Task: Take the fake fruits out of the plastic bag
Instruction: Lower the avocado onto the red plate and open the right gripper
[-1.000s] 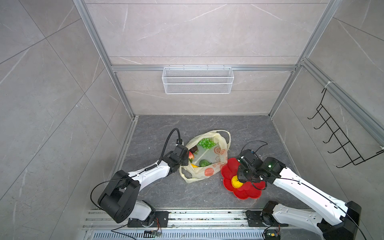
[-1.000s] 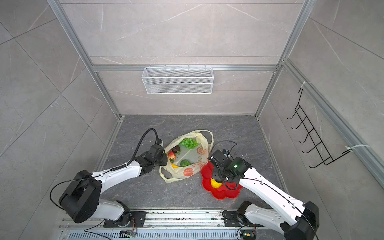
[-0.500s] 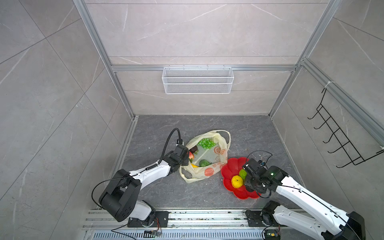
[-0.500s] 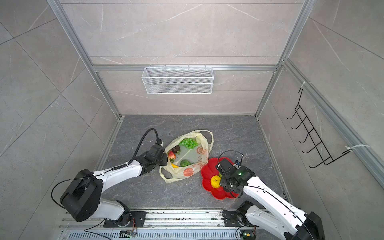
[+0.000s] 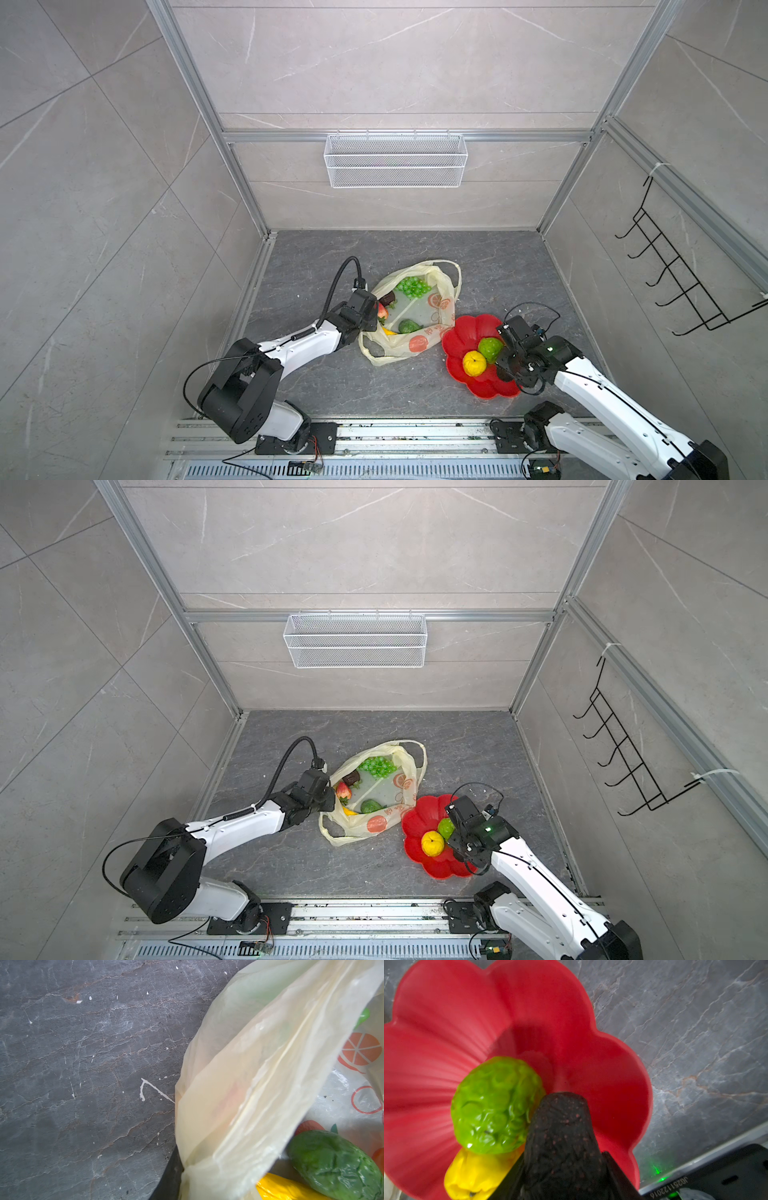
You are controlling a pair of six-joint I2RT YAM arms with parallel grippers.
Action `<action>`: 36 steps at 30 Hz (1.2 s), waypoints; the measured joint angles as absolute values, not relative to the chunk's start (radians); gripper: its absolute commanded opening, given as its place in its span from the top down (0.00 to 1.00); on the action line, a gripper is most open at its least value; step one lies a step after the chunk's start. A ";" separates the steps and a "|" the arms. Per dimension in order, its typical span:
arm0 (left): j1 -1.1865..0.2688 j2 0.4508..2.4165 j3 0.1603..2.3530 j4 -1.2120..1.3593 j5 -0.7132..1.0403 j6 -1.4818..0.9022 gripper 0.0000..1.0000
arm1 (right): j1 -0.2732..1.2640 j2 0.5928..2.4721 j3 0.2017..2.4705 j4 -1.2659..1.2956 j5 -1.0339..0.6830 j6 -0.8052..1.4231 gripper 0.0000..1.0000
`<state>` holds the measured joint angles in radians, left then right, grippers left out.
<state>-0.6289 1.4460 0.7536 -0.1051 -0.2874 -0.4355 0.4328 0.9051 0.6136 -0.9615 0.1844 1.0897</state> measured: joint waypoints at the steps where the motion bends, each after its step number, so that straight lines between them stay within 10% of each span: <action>1: -0.629 1.446 0.754 -0.105 -0.287 -0.435 0.83 | 0.421 0.911 0.609 -0.953 0.179 1.089 0.49; 36: -0.629 1.445 0.754 -0.105 -0.288 -0.434 0.82 | 0.318 0.988 0.557 -0.834 0.134 1.043 0.36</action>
<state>-0.6289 1.4452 0.7536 -0.1051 -0.2882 -0.4335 0.3183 0.9882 0.5571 -0.8345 0.1341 1.0428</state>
